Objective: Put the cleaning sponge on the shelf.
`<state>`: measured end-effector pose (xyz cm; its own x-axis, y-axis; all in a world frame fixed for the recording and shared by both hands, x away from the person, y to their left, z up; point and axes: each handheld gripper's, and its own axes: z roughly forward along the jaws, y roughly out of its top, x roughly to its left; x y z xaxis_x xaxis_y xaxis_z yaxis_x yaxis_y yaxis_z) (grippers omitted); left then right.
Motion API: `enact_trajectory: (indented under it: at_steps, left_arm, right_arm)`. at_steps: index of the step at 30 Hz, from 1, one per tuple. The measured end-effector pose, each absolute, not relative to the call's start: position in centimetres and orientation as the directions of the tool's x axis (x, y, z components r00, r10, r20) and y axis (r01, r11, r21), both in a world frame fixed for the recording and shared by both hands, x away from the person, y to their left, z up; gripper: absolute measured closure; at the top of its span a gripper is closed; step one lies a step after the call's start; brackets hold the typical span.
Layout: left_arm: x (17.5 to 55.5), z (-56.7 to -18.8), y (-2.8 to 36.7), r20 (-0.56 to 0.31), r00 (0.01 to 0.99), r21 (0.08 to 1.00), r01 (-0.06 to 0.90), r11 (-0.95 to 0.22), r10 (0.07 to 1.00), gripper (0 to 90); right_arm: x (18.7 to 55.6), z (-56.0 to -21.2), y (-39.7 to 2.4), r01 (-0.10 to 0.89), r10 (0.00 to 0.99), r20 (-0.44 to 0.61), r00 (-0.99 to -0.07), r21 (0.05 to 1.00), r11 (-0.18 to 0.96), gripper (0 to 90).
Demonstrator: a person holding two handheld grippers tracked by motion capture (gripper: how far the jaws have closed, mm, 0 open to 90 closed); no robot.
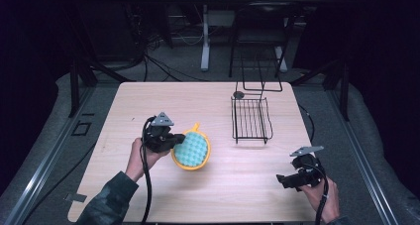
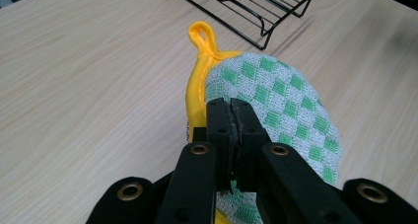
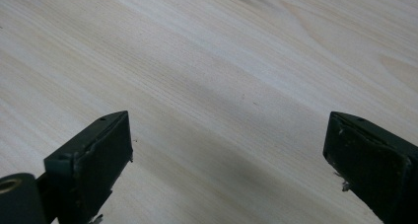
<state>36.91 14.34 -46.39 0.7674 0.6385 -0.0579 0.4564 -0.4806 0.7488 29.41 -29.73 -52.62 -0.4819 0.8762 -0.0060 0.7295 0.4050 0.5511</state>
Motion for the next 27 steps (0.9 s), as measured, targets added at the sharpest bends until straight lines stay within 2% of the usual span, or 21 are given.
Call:
enact_trajectory:
  at_steps: [27]
  left_arm:
    - [40.2,-45.1,9.0,-0.064,0.809,0.784,0.403,-0.472,0.585,88.2]
  right_arm:
    - [29.4,-52.7,-29.8,0.726,0.873,-0.002,-0.487,0.555,0.406,4.4]
